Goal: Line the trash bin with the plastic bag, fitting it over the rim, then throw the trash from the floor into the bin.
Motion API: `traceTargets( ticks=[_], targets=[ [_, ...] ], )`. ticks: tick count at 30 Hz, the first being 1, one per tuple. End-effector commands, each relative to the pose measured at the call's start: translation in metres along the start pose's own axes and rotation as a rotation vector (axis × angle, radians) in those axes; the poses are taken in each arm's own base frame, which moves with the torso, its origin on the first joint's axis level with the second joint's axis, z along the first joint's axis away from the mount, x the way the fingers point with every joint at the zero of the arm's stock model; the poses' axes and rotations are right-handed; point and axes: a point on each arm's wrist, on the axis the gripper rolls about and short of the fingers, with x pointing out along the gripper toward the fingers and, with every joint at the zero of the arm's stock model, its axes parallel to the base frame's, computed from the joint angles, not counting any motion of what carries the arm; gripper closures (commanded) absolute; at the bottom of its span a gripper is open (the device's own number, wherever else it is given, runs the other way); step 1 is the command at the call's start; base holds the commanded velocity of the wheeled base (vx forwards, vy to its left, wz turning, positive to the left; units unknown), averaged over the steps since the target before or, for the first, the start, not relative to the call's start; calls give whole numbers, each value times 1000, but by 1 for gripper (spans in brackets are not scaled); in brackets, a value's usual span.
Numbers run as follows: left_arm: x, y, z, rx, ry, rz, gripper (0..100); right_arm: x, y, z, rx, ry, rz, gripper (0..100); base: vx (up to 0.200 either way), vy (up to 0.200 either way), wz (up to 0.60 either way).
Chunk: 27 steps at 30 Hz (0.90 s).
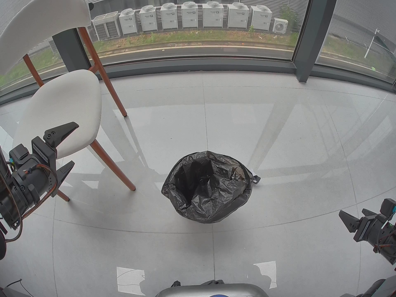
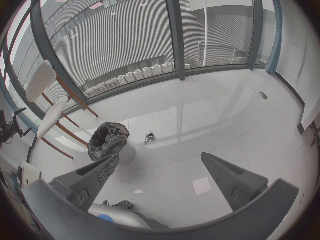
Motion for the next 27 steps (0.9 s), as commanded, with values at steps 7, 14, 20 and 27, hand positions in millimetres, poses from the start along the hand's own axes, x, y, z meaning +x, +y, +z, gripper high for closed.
traceTargets(
  ticks=[7, 14, 20, 27],
  targets=[
    [0, 6, -3, 3, 17, 21, 0, 7, 1, -8, -126, 83, 42, 0, 0, -200, 0],
    [0, 10, -7, 117, 54, 20, 0, 19, 10, 1, -164, 100, 118, 0, 0, -200, 0],
    [-1, 18, -10, 255, 69, 53, 0, 43, 25, 12, -184, 135, 152, 0, 0, 0, 0],
    [-1, 24, -12, 295, 80, 73, 0, 68, 34, 15, -196, 184, 152, 0, 0, 0, 0]
  ],
)
